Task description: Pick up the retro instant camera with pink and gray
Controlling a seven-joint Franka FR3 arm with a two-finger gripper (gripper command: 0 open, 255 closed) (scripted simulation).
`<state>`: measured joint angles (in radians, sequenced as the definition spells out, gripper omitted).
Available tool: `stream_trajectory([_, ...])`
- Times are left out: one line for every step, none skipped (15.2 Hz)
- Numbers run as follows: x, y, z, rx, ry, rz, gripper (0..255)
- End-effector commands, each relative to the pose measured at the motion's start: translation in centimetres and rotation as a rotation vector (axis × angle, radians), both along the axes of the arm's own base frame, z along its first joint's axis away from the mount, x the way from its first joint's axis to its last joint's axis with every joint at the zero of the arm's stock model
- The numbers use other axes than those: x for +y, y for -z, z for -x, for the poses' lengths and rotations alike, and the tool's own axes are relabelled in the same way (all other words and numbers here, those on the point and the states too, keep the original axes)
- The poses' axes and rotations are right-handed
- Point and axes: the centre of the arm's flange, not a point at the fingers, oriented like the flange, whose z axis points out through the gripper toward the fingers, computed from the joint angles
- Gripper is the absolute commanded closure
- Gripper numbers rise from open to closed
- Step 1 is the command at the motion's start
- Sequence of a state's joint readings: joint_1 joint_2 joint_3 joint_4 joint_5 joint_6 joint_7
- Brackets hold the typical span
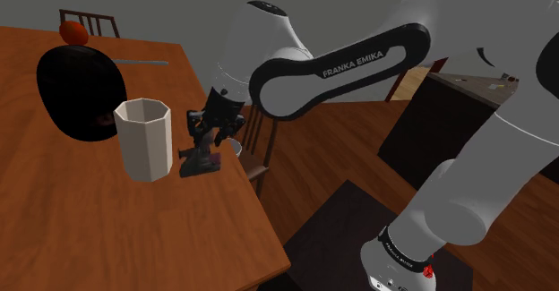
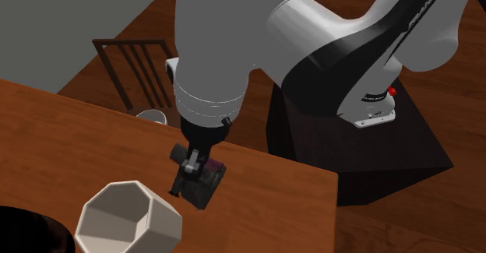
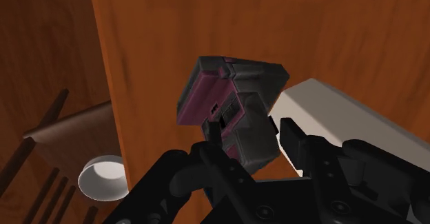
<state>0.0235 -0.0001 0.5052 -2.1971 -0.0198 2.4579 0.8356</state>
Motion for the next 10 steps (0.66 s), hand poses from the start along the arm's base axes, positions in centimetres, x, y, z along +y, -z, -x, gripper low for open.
stream_trajectory([0.0, -1.1, 0.0, 0.0, 0.0, 0.0, 255])
stream_trajectory([0.0, -1.6, 0.0, 0.0, 0.0, 0.0, 255])
stream_trajectory([0.0, -2.2, 0.0, 0.0, 0.0, 0.0, 255])
stream_trajectory([0.0, -2.7, 0.0, 0.0, 0.0, 0.0, 255])
stream_trajectory([0.0, -3.2, 0.0, 0.0, 0.0, 0.0, 255])
stream_trajectory([0.0, -3.8, 0.0, 0.0, 0.0, 0.0, 255])
stream_trajectory([0.0, -4.3, 0.0, 0.0, 0.0, 0.0, 255])
stream_trajectory([0.0, -4.8, 0.0, 0.0, 0.0, 0.0, 255])
stream_trajectory([0.0, -4.9, 0.0, 0.0, 0.0, 0.0, 255])
stream_trajectory([0.0, -4.9, 0.0, 0.0, 0.0, 0.0, 255])
